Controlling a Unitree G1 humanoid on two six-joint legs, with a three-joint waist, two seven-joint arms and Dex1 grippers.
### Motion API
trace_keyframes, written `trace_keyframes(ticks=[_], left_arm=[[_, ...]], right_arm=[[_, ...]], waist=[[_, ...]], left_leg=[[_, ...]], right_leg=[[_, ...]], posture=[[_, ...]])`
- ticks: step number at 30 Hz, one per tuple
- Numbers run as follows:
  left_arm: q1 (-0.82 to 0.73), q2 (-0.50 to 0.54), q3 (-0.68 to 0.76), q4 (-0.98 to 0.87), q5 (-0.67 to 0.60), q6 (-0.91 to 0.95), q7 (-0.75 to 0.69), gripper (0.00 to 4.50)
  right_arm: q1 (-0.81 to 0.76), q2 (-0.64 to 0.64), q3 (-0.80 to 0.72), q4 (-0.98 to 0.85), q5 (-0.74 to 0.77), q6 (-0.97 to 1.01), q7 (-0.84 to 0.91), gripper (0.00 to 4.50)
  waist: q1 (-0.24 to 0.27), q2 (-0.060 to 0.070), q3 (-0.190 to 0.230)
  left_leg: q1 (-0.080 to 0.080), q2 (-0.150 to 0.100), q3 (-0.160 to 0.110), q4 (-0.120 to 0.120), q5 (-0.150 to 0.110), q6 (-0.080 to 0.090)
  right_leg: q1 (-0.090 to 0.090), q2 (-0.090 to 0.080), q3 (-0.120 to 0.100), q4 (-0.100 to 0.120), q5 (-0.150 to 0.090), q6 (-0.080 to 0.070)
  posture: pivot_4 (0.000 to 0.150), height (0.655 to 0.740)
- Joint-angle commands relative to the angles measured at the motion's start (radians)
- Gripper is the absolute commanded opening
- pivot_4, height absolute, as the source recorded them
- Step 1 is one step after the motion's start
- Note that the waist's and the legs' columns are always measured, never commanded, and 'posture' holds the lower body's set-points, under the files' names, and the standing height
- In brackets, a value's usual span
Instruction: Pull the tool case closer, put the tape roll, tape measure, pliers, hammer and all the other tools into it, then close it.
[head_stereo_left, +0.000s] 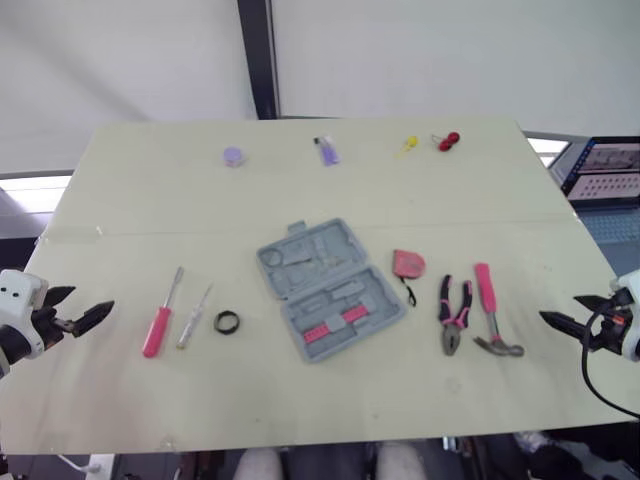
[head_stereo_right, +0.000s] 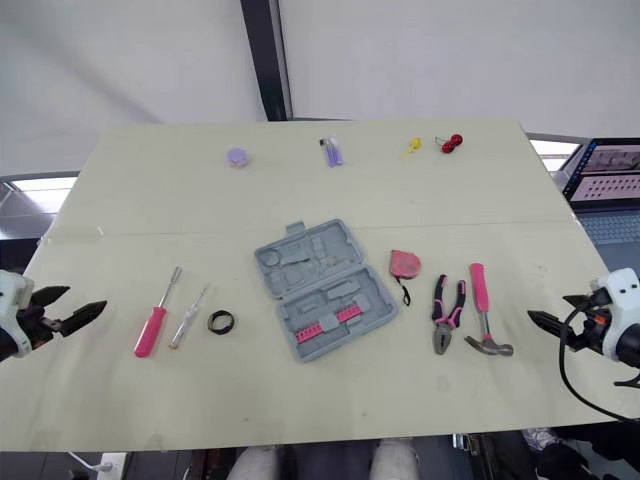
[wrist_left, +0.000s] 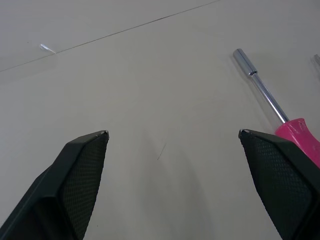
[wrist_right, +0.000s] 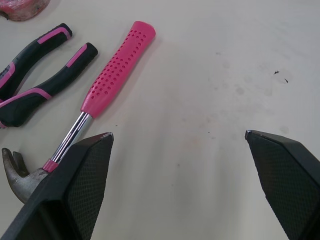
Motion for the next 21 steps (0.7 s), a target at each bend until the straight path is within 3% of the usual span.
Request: trace_keyframes(ticks=[1,21], left_arm=[[-0.003,0.017,0.005,0.006,0.005,-0.008,-0.007,4.47],[0.005,0.011,-0.009,0.023,0.008,-0.006,0.008,4.47]], right_arm=[[-0.008,-0.021,-0.011,0.014,-0.003,-0.031,0.009,4.5],[-0.055,-0.016,0.005,0.14,-0.027,-0.133,0.021,4.5]], waist=[[0.0,0.0,0.0],[-0.001,0.0,0.0]], left_leg=[[0.0,0.0,0.0,0.0,0.0,0.0],[0.0,0.0,0.001,0.0,0.0,0.0]], right_leg=[[0.0,0.0,0.0,0.0,0.0,0.0],[0.0,0.0,0.001,0.0,0.0,0.0]], posture=[[0.15,0.74],[0.15,0.74]])
